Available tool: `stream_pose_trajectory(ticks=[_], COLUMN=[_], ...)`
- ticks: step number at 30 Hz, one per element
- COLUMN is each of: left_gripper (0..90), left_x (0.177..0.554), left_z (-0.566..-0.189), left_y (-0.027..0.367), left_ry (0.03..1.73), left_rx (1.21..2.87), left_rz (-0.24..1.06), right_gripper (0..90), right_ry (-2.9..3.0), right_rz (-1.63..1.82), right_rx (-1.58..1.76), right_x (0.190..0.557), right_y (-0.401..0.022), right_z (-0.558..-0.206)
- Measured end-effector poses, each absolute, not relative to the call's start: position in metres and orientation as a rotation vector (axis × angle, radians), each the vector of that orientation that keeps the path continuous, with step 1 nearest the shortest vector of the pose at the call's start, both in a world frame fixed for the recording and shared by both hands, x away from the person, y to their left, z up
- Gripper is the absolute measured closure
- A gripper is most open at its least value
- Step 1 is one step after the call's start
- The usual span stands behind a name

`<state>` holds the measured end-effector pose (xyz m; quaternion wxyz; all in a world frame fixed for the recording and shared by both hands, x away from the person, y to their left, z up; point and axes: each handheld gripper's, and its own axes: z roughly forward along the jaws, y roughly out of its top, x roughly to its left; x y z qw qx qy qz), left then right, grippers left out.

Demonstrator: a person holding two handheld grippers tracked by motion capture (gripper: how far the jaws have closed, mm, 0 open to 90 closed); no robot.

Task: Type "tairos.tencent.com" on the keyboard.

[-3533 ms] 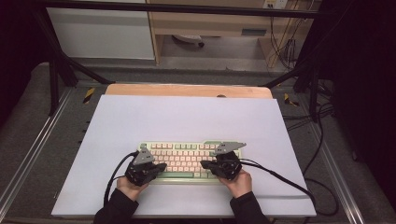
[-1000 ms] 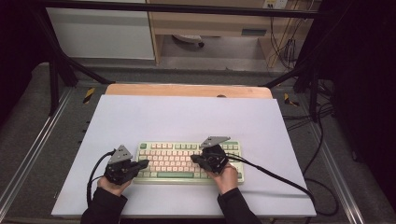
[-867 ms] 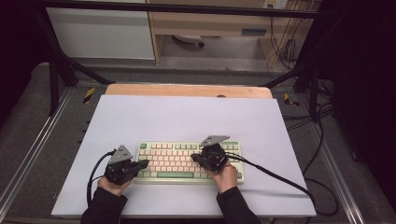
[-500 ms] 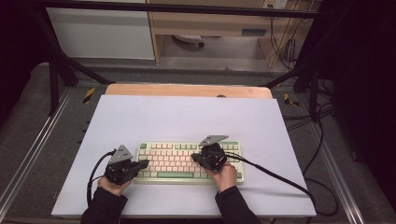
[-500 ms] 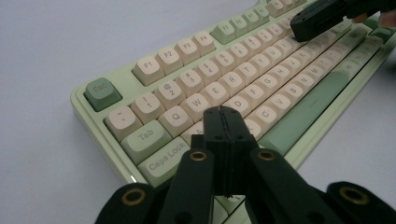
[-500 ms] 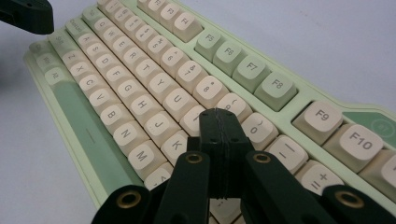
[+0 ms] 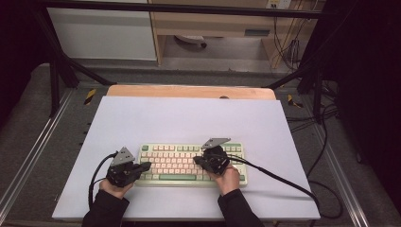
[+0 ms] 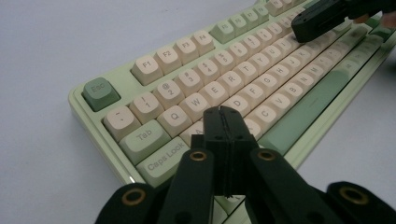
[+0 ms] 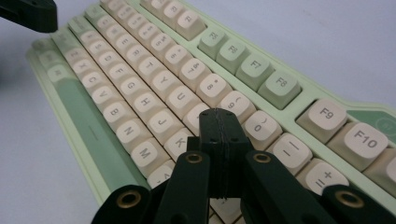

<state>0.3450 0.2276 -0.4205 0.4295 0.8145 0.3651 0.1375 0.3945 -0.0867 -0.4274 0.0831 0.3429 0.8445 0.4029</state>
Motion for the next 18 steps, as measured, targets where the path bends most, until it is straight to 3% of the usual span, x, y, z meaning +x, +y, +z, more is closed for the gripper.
stream_pose_trajectory(ticks=[18], left_gripper=[90.0], left_x=[0.345], left_z=[-0.42], left_y=[0.227], left_ry=[0.911], left_rx=[2.032], left_rz=[0.345], right_gripper=[90.0], right_ry=[2.519], right_rz=[1.286], right_rx=[0.967], right_x=[0.377], right_y=[-0.091], right_z=[-0.409])
